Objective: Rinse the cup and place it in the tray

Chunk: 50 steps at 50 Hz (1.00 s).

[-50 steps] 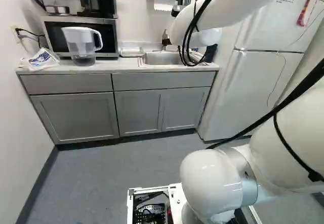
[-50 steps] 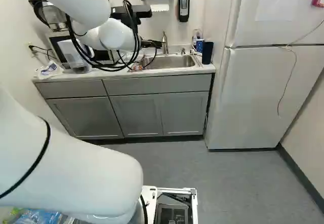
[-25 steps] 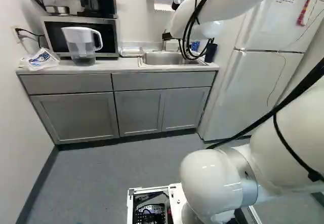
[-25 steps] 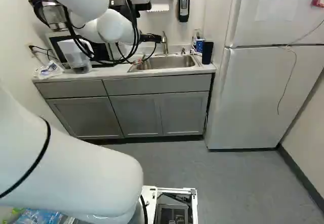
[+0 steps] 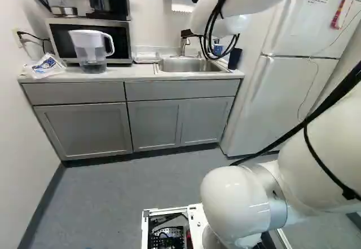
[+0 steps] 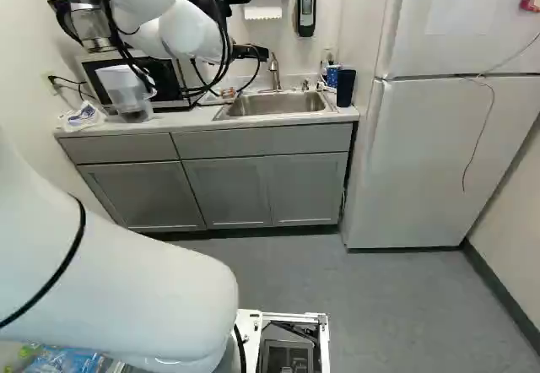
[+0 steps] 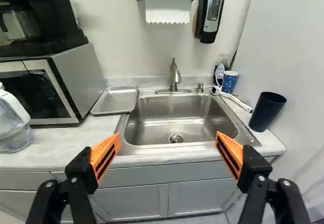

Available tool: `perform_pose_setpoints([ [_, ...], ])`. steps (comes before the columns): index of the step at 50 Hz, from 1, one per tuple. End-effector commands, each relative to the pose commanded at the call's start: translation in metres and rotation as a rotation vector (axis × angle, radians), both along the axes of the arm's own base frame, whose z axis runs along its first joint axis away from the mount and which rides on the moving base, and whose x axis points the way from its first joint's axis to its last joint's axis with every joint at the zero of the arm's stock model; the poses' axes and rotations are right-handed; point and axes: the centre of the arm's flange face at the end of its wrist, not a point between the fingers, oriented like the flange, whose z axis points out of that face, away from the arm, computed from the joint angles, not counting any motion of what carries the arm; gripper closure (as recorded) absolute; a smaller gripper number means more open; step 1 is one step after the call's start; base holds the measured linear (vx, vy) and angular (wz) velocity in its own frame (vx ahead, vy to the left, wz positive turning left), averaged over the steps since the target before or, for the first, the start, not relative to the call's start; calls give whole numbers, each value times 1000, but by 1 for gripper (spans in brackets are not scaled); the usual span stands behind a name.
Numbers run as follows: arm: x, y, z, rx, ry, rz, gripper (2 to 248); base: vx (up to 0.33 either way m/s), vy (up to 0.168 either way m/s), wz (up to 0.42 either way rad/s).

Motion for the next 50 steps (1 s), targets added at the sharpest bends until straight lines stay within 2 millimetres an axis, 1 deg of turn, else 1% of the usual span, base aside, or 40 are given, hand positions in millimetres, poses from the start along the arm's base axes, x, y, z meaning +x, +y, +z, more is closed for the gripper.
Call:
perform_pose_setpoints([
  [50, 13, -1, 52, 52, -53, -21, 3, 0, 0, 0],
])
